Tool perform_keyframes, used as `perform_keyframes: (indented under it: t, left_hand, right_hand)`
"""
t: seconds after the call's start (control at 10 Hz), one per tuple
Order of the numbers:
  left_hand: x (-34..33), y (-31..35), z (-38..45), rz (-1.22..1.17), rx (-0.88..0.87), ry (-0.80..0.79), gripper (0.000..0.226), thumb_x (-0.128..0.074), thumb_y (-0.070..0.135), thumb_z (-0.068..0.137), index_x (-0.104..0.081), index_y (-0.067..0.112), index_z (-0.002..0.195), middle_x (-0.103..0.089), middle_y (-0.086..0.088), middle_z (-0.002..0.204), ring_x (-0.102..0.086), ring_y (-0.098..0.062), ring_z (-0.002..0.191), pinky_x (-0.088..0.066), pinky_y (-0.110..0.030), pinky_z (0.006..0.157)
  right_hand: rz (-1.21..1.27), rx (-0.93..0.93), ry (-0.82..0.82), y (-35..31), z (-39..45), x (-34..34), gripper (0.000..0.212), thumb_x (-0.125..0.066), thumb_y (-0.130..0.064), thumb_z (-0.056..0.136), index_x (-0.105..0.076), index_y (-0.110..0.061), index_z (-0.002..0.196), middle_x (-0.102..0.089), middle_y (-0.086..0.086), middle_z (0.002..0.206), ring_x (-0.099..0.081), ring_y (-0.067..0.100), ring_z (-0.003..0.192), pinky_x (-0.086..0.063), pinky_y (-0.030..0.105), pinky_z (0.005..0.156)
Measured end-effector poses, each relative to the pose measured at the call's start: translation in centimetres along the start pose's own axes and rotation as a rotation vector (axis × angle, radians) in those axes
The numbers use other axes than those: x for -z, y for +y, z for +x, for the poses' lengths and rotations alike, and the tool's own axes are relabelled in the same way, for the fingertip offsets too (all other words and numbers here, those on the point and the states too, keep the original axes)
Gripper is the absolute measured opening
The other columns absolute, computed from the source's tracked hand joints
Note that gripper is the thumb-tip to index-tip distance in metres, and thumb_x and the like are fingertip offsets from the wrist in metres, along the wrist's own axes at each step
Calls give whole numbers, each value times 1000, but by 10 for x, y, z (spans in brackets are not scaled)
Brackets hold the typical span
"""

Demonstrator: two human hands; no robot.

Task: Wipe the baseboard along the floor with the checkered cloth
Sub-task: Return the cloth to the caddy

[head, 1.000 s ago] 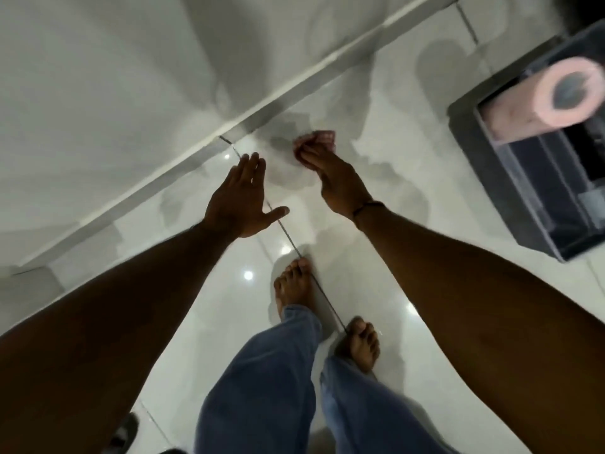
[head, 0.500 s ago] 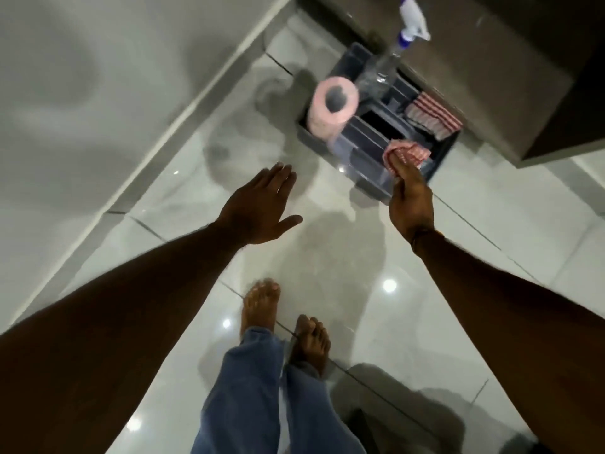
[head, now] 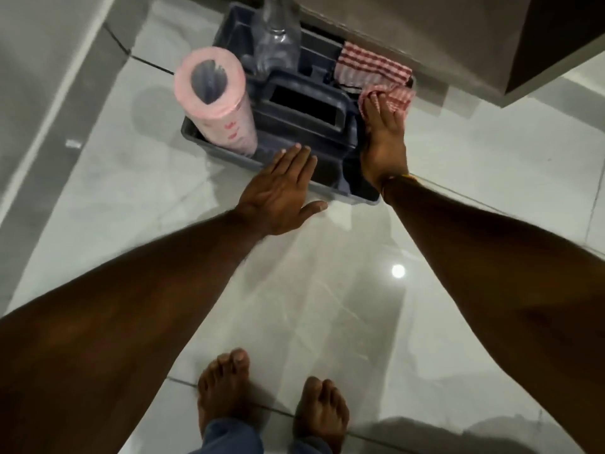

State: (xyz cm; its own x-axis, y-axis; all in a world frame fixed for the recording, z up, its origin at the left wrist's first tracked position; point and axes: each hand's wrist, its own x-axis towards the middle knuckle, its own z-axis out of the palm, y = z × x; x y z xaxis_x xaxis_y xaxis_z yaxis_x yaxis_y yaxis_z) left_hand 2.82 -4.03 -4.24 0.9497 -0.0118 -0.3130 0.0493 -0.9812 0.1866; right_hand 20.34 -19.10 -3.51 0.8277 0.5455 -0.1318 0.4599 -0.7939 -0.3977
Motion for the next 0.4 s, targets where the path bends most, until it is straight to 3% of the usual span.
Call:
perform_keyframes:
  t: [0.1,0.2,0.3,0.4]
  left_hand:
    - [-18,-9,6,26,-6,-4,91,-14,70,102,-8,7,168,-11,-17,178,-6,-31,166,0,-45,135]
    - [-24,-8,6,53,-12,16,92,-12,71,101,-12,7,167,-16,-16,177,-11,-31,165,2,-43,133]
    - [-24,-8,7,44,11,39,96,-11,74,99,-13,7,167,-16,-16,177,-10,-32,165,6,-41,130]
    - [-10,-5,-3,63,-44,55,100,-11,76,98,-6,4,167,-6,-18,178,-3,-32,166,7,-42,132]
  right_hand:
    - [3,-60,-32,0,7,-35,65,-42,-11,110,-14,-21,167,-9,12,178,-2,44,164,-5,60,136]
    - [-44,-118,-24,-1,5,-52,63,-37,-23,111,-11,-17,168,-5,15,178,3,49,162,-1,61,135]
    - [-133,-85,-35,-2,8,-55,75,-44,-35,105,-10,-10,167,-6,23,176,-1,55,160,-3,63,134]
    - [-99,-88,-47,-7,2,-41,78,-44,-44,105,-6,-18,168,2,22,176,4,53,161,0,65,133]
